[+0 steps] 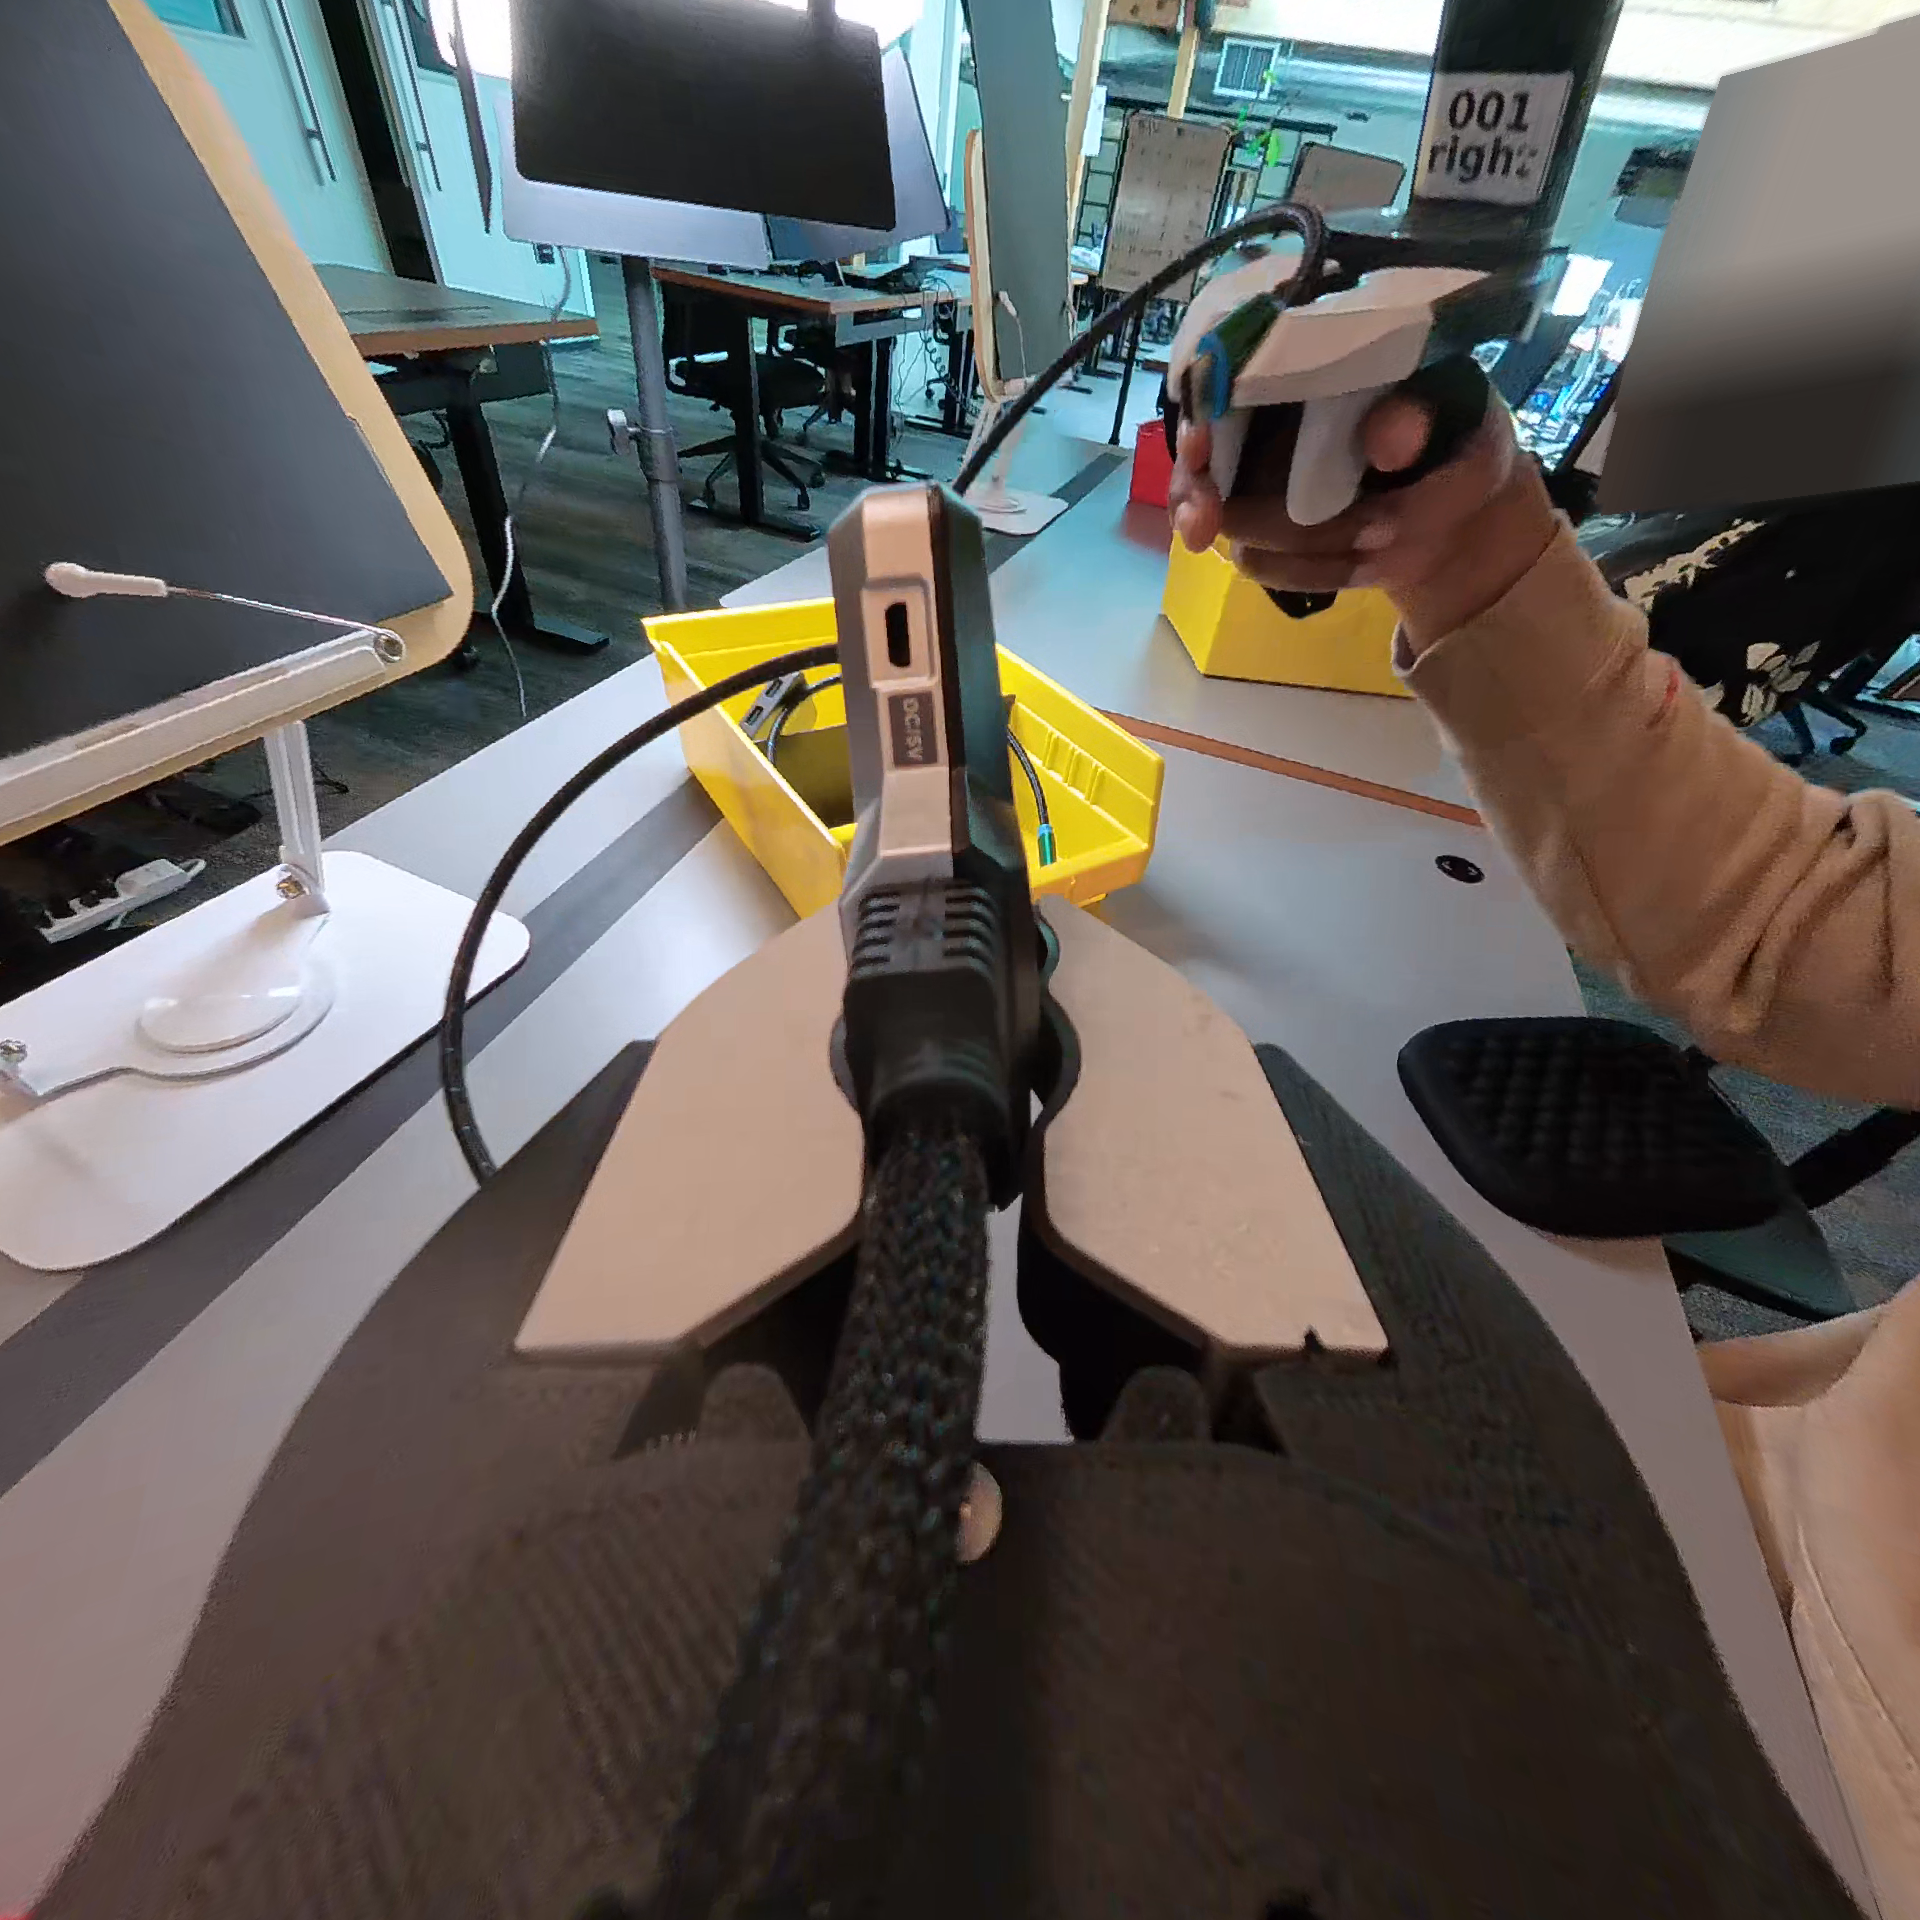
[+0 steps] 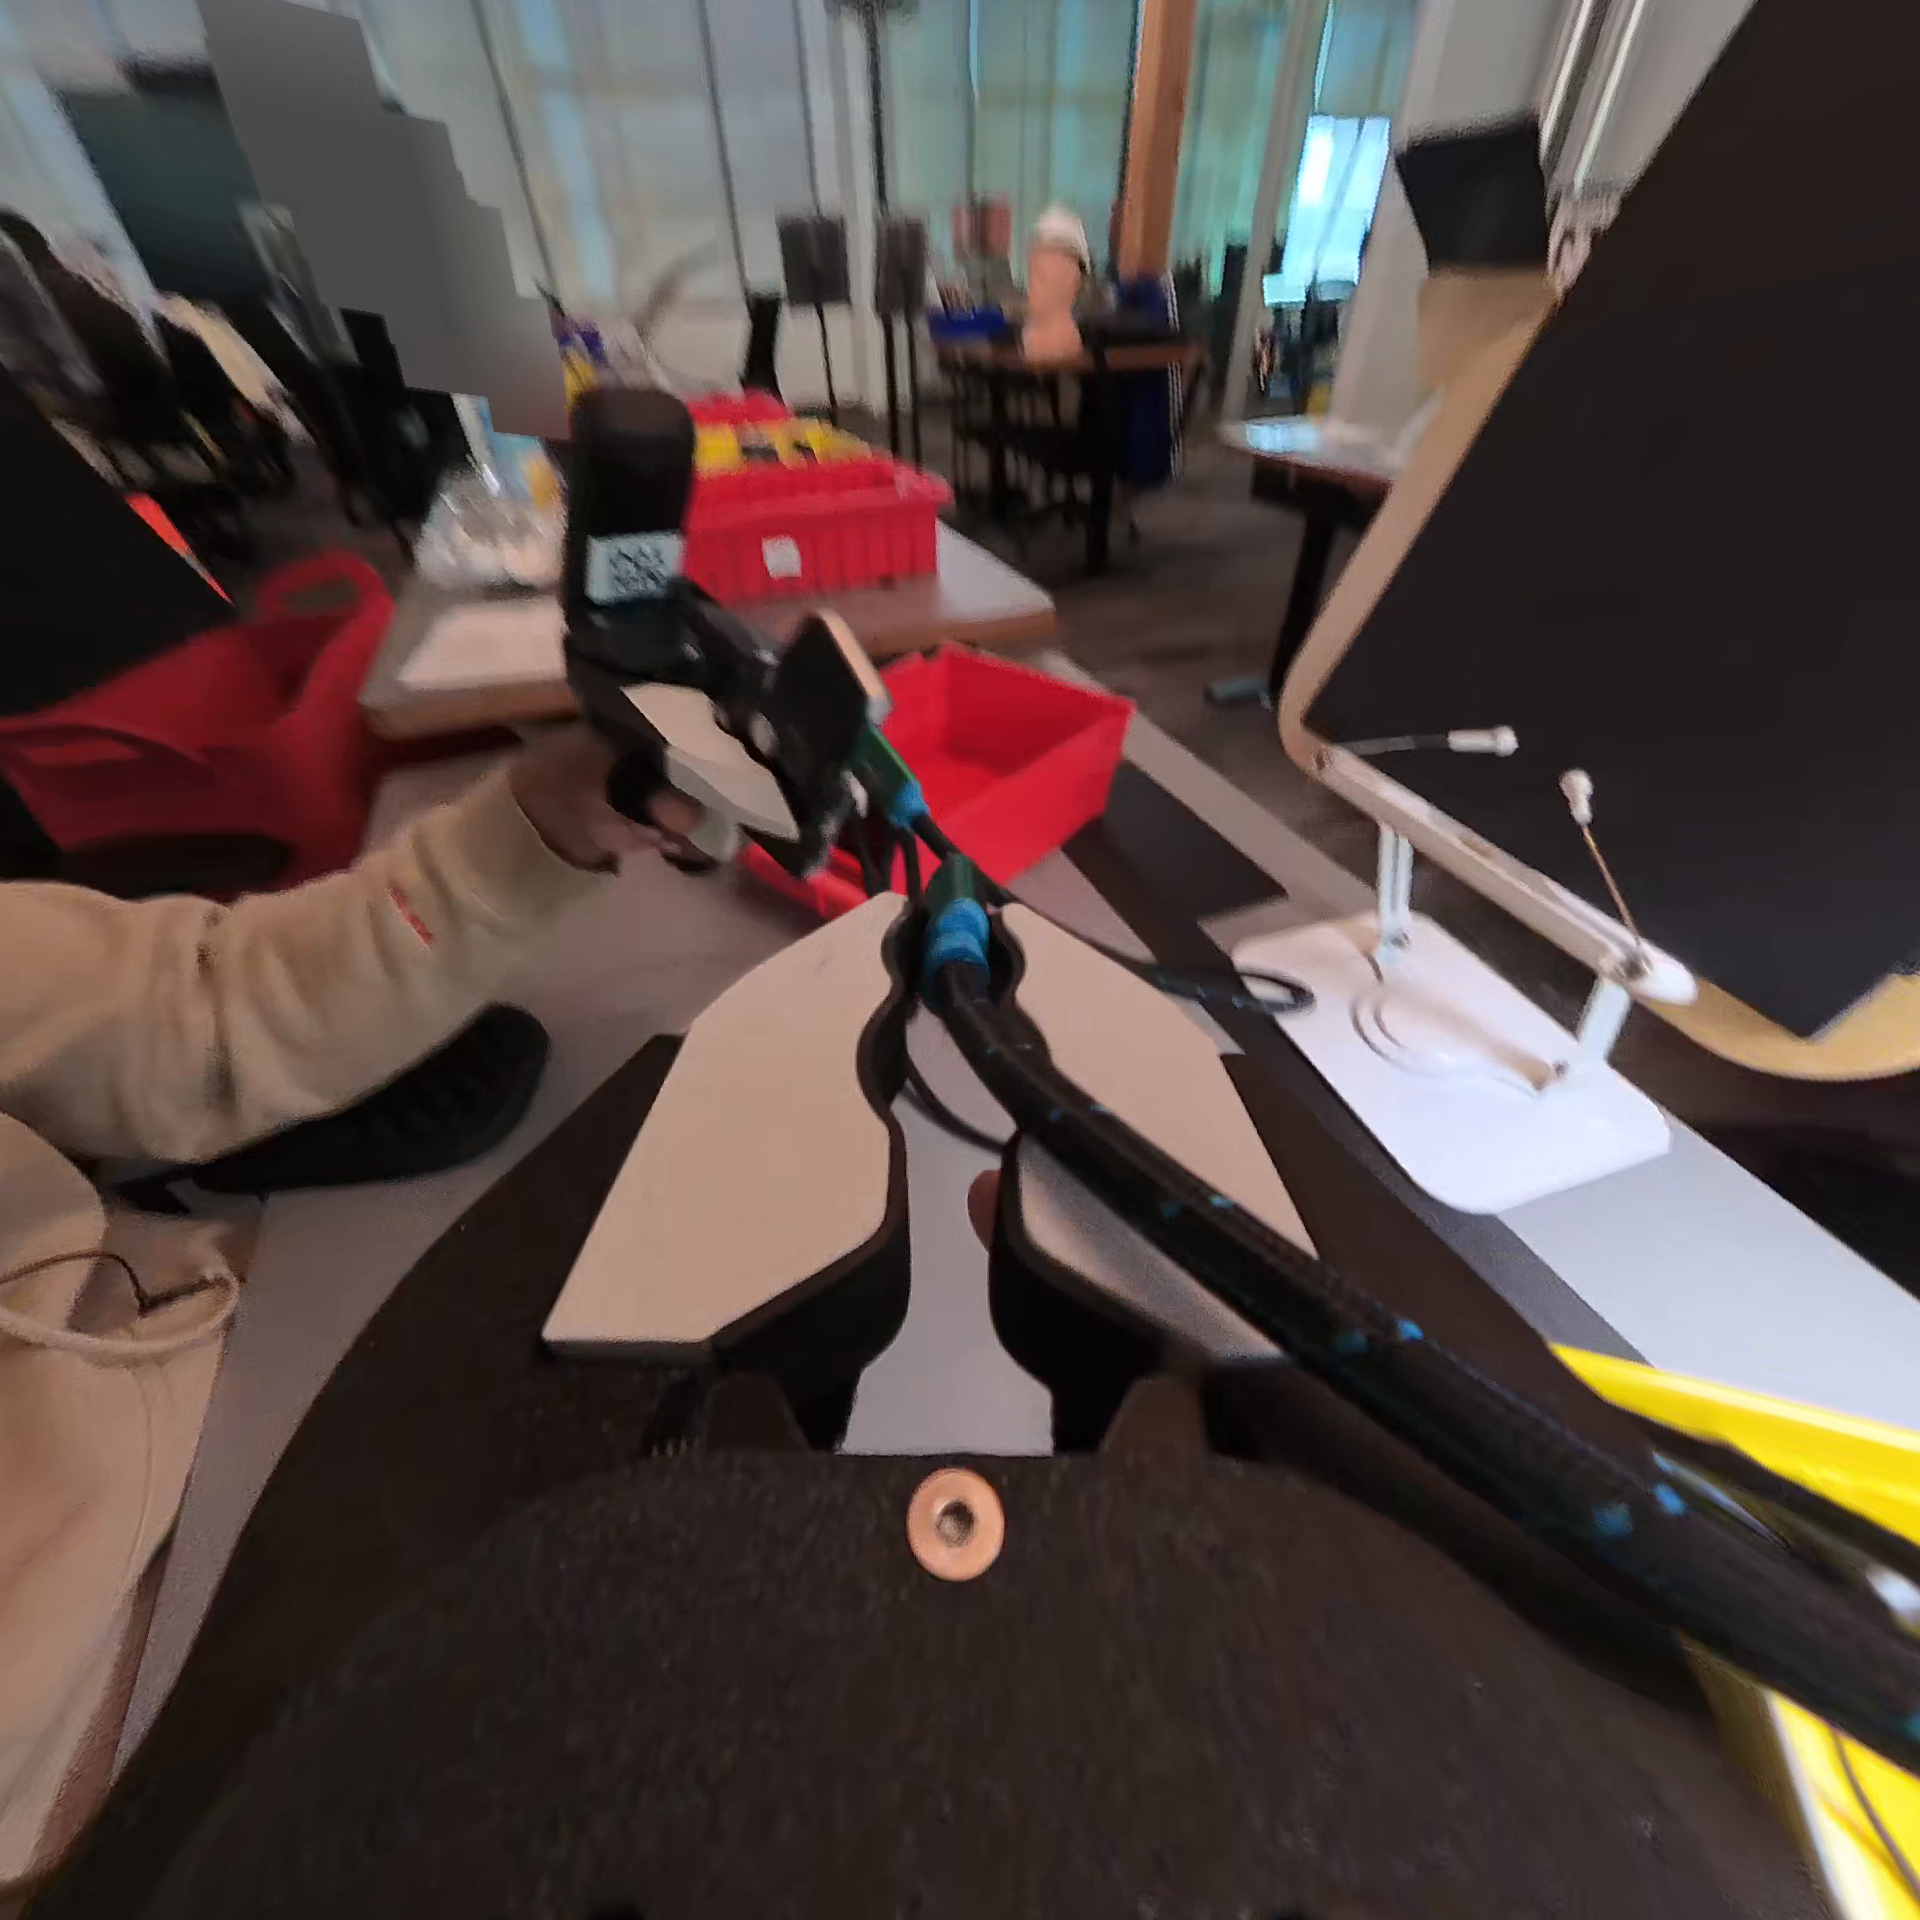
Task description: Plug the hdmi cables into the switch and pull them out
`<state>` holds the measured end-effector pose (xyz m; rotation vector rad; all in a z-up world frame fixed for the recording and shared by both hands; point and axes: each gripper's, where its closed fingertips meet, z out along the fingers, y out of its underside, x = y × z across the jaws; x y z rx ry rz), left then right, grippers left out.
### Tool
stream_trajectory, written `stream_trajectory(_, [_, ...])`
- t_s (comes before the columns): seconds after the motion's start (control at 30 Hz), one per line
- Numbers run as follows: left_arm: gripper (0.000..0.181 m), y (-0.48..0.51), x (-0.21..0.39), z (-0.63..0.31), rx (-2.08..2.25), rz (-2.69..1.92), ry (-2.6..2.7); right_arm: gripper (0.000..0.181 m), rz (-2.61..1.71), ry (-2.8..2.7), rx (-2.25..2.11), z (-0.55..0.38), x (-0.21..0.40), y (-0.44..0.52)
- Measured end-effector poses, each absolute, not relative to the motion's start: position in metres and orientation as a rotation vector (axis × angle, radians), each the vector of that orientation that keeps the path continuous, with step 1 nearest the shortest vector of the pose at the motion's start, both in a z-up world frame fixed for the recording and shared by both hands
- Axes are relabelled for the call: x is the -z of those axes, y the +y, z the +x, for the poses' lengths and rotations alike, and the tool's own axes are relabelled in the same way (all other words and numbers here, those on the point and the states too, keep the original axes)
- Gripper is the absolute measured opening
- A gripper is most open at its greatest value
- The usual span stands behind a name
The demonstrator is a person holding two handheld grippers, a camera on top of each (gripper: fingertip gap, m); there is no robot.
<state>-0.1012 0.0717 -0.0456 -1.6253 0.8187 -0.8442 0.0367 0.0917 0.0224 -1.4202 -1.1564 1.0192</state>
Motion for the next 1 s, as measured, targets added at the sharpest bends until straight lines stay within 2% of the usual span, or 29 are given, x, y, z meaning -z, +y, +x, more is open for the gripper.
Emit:
stream_trajectory(0.13, [0.024, 0.074, 0.039, -0.11, 0.837, -1.61, 0.779, 0.011, -1.728, -1.271, -0.755, 0.048, 0.002, 0.13])
stream_trajectory(0.37, [0.024, 0.07, 0.022, -0.122, 0.874, -1.553, 0.722, 0.011, -2.294, -1.48, -0.15, 0.106, 0.099, 0.174])
stream_trajectory(0.57, [0.025, 0.067, 0.018, -0.125, 0.864, -1.539, 0.72, 0.012, -2.528, -1.547, 0.013, 0.113, 0.198, 0.19])
stream_trajectory(0.67, [0.025, 0.067, 0.016, -0.129, 0.866, -1.533, 0.714, 0.013, -2.547, -1.555, 0.066, 0.107, 0.226, 0.197])
stream_trajectory(0.83, [0.025, 0.07, 0.018, -0.135, 0.872, -1.537, 0.699, 0.024, -2.436, -1.556, -0.139, 0.081, 0.214, 0.179])
stream_trajectory(1.0, [0.025, 0.07, 0.021, -0.128, 0.895, -1.54, 0.714, 0.028, -2.118, -1.374, -0.504, 0.036, 0.157, 0.156])
